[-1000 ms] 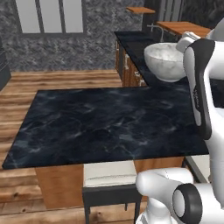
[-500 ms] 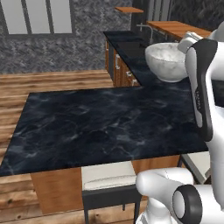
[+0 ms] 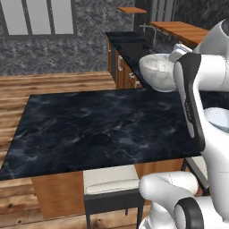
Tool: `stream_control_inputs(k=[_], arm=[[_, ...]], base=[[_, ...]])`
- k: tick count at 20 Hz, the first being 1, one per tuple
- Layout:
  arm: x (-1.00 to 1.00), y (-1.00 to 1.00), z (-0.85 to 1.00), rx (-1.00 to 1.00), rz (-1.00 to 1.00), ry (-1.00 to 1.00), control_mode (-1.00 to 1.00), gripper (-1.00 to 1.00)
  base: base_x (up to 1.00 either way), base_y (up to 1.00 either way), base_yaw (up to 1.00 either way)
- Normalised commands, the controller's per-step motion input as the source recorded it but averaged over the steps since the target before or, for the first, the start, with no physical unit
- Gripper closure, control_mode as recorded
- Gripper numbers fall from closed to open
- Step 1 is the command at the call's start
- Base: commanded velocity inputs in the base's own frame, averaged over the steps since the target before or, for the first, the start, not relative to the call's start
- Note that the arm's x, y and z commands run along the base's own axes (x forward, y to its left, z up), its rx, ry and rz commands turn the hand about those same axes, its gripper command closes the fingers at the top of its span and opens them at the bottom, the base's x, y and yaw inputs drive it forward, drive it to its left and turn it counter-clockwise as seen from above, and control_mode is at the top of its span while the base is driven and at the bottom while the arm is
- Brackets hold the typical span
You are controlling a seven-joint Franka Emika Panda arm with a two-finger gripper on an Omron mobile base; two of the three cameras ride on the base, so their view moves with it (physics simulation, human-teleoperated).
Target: Pick up the bowls from the cabinet and place each bowl in front of a stool on the dining counter.
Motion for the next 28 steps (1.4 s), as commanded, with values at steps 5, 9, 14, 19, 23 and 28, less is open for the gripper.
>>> stream_control_inputs(k=[5, 9, 14, 19, 23, 28], arm=[[0.00, 0.48, -0.54, 0.00, 0.00, 0.00, -1.00, 1.00], [0.00, 0.35, -0.51, 0.02, 0.01, 0.00, -1.00, 1.00], [0.00, 0.20, -0.48, 0.07, 0.04, 0.00, -1.00, 1.00], [0.00, 0.16, -0.41, 0.06, 0.05, 0.00, -1.00, 1.00], [0.07, 0.34, -0.33, 0.00, 0.02, 0.08, -1.00, 1.00], [0.15, 0.35, -0.27, -0.01, -0.04, 0.11, -1.00, 1.00]], base=[[0.00, 0.00, 0.00], [0.00, 0.00, 0.00], [0.00, 0.00, 0.00], [0.00, 0.00, 0.00], [0.00, 0.00, 0.00], [0.00, 0.00, 0.00]])
